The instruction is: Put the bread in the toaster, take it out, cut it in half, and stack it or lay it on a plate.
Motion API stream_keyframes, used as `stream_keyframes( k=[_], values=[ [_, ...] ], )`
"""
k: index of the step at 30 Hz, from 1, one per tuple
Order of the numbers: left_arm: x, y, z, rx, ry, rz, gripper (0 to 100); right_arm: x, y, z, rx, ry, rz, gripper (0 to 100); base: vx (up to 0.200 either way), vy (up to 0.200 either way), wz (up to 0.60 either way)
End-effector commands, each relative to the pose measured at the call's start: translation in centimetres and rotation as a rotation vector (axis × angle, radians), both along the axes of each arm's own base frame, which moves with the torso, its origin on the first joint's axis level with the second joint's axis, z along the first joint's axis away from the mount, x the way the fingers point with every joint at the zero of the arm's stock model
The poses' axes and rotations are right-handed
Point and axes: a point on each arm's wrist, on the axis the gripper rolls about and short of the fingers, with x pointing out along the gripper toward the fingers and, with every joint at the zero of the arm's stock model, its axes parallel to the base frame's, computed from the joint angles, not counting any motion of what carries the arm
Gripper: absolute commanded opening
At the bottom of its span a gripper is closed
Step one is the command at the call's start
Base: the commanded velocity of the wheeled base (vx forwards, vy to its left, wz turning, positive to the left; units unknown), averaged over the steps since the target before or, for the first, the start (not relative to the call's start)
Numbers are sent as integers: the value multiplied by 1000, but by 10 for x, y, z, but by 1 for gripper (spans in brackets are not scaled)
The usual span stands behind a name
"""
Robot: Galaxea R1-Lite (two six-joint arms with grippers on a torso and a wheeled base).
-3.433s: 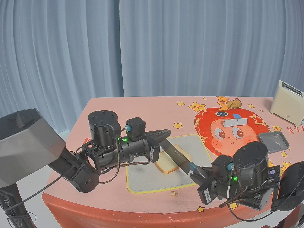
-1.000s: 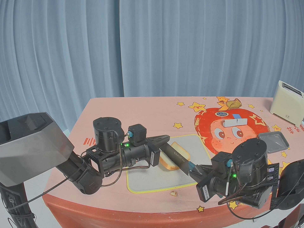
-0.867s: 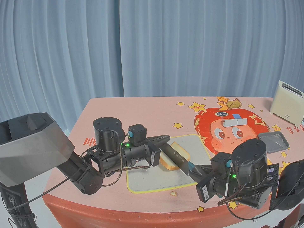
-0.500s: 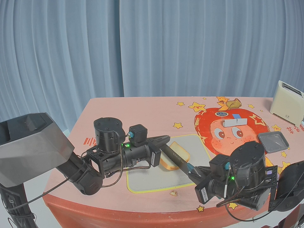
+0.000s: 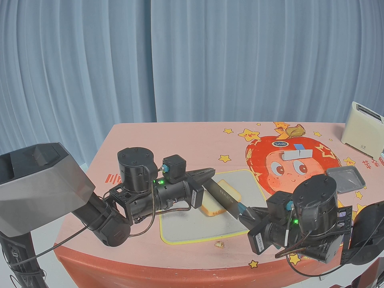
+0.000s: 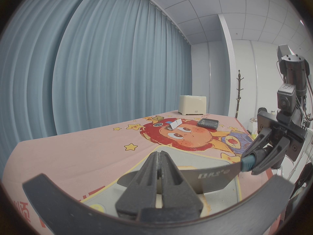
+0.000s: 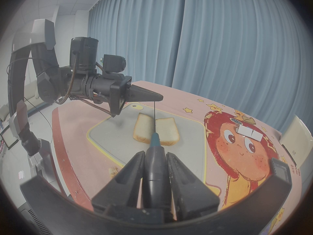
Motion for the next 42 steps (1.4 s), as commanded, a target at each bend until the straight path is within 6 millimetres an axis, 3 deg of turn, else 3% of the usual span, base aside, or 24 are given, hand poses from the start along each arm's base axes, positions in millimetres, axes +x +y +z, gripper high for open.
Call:
stream_keyframes(
  k=[1, 14, 28, 42],
  values=[
    [0, 0, -1, -1, -1, 0, 0, 0, 0, 2, 7, -7, -1, 0, 0, 0, 0],
    [1, -1, -13, 21, 31, 0, 0, 0, 0, -1, -3, 2, 2, 0, 0, 0, 0],
    [-4, -11, -5, -8, -15, -8, 0, -2, -1, 0, -1, 0, 4, 0, 0, 0, 0],
    [-4, -9, -10, 9, 7, 0, 0, -2, 1, -5, -13, 12, 7, 0, 0, 0, 0]
  ],
)
